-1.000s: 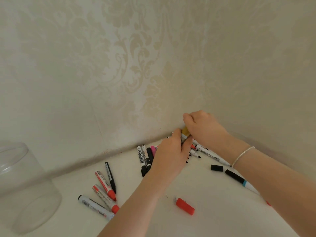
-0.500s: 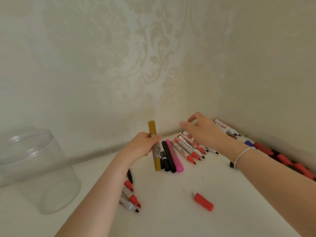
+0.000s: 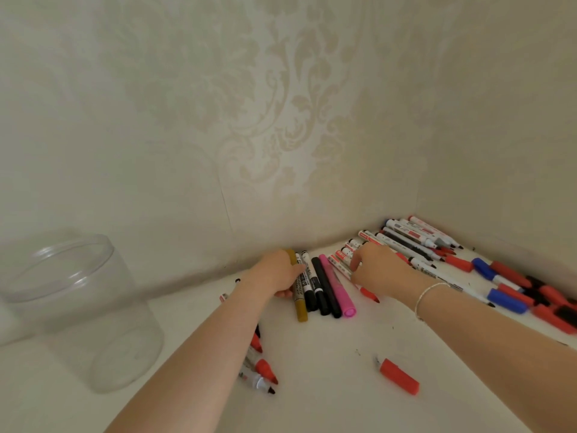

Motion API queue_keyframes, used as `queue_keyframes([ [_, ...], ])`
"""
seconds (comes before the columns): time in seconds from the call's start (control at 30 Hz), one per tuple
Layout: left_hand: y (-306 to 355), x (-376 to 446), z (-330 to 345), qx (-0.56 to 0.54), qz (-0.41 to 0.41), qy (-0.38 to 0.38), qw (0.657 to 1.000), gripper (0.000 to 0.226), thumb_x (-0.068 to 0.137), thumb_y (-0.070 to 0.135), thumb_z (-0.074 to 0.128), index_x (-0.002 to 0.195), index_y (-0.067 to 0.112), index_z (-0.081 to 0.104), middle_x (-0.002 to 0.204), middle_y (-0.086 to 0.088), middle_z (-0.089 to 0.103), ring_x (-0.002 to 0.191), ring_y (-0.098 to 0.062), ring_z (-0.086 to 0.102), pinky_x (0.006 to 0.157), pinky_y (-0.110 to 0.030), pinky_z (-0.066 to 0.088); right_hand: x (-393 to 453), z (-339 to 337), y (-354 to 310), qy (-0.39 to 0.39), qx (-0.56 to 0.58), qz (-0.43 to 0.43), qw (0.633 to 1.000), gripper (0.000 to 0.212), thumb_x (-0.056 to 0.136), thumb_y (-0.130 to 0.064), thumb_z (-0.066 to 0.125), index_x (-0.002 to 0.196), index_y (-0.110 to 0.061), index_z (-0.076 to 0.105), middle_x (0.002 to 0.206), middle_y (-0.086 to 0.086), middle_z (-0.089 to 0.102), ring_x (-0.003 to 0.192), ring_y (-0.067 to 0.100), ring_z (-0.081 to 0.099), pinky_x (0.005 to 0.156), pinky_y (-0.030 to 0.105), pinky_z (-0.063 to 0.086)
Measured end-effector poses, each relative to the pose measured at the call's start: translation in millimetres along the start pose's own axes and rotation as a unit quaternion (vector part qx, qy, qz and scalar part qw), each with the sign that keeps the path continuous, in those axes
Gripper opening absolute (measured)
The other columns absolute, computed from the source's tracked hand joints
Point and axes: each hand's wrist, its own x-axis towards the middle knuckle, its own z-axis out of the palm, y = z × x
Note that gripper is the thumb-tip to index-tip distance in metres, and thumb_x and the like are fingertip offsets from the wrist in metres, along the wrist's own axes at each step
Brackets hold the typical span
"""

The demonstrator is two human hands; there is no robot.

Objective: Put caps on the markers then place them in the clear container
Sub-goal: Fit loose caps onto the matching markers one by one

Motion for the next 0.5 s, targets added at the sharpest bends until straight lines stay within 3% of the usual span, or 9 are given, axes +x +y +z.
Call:
queue_keyframes([
  [0.07,0,1,1,0.051,0.011,0.016,0.999,0.051,0.101,0.042,0.037,0.064,0.010,0.052,0.052,-0.003,0.056,0.046,-0.017,0.053,0.057,-0.023,0.049,4,5,-1,0.004,-0.014,0.001,1.000,0.020,0.085,-0.009,0.054,0.103,-0.013,0.063,0.102,0.006,0.064,0.084,0.022,0.064,0.076,0.035,0.056],
  [0.13,0,-1,1,0.112,0.021,0.045,0.992,0.056,0.101,0.047,0.031,0.065,0.009,0.051,0.057,-0.002,0.057,0.062,-0.022,0.058,0.076,-0.030,0.051,5,8,-2,0.008,-0.032,0.000,0.999,0.020,0.085,-0.010,0.055,0.104,-0.014,0.061,0.103,0.006,0.062,0.086,0.022,0.062,0.077,0.036,0.055],
  [0.2,-3,-1,1,0.170,0.024,0.083,0.982,0.061,0.100,0.053,0.026,0.081,0.006,0.060,0.078,-0.007,0.063,0.086,-0.028,0.062,0.085,-0.036,0.049,4,10,-3,0.012,-0.050,-0.004,0.999,0.017,0.086,-0.010,0.054,0.102,-0.014,0.058,0.100,0.005,0.061,0.085,0.022,0.061,0.073,0.033,0.054],
  [0.27,-7,2,1,0.201,0.024,0.102,0.974,0.063,0.100,0.054,0.024,0.098,0.006,0.064,0.099,-0.012,0.068,0.100,-0.031,0.062,0.089,-0.038,0.048,3,12,-4,0.014,-0.067,-0.004,0.998,0.011,0.086,-0.008,0.052,0.095,-0.014,0.054,0.094,0.004,0.059,0.082,0.023,0.060,0.066,0.030,0.051],
  [0.4,-11,1,0,0.203,0.018,0.086,0.975,0.061,0.100,0.054,0.022,0.089,0.011,0.064,0.089,-0.009,0.071,0.090,-0.026,0.065,0.088,-0.036,0.048,2,13,-5,0.026,-0.099,0.002,0.995,0.023,0.086,-0.002,0.046,0.070,-0.015,0.038,0.072,0.001,0.045,0.061,0.017,0.048,0.047,0.025,0.033],
  [0.5,-3,-6,-3,0.225,0.037,0.126,0.965,0.055,0.101,0.051,0.025,0.100,0.010,0.063,0.104,-0.010,0.067,0.100,-0.029,0.062,0.079,-0.034,0.045,3,14,-4,0.026,-0.099,-0.001,0.995,0.031,0.086,-0.002,0.049,0.065,-0.017,0.032,0.068,0.001,0.041,0.061,0.017,0.046,0.045,0.025,0.032],
])
